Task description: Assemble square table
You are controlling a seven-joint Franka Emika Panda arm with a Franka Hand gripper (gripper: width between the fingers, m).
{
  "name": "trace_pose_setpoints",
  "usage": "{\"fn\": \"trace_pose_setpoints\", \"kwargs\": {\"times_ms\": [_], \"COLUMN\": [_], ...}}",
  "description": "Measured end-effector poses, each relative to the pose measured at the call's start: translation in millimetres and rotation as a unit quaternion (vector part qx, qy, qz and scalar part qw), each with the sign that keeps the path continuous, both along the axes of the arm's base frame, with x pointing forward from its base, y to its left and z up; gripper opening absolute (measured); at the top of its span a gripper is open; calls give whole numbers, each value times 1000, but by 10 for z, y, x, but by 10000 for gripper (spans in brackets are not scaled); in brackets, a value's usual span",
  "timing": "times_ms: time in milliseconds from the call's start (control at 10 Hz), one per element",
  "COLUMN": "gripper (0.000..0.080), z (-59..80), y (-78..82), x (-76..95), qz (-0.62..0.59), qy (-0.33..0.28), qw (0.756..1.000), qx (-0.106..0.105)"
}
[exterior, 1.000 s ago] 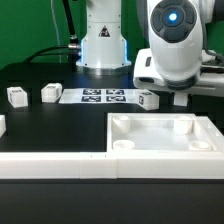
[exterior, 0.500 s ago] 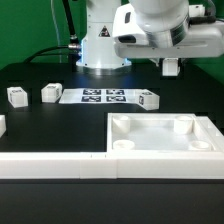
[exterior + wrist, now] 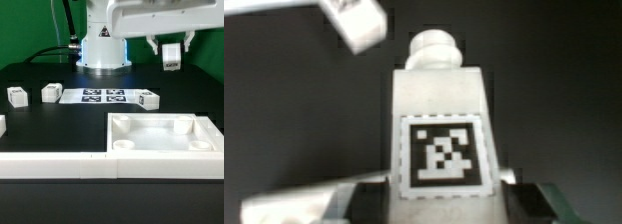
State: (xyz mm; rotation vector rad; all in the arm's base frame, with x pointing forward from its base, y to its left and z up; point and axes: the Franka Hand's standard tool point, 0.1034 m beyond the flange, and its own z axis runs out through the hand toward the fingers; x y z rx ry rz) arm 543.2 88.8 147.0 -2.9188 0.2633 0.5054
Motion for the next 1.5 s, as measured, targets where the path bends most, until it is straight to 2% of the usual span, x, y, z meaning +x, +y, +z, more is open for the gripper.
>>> {"fn": "trace_pose_setpoints", "kwargs": {"times_ms": [100,400,500,600,700,900,1300,1400,1500], "gripper": [290,290,290,290,290,290,290,290,290], "z": [-14,-34,-55,-1,82,203,144,35,-19], "y": [45,37,-30,-76,-50,206,230,194,124], "x": [39,101,242,365,550,754,736,724,817], "qz": [-3,-10,0,7,14,57,53,73,97], "qy": [-30,-131,-180,-201,-245,-331,-422,-434,-443], "qw": [1000,991,983,979,969,941,904,897,889], "qx": [-2,-18,-28,-31,-37,-45,-45,-49,-57]}}
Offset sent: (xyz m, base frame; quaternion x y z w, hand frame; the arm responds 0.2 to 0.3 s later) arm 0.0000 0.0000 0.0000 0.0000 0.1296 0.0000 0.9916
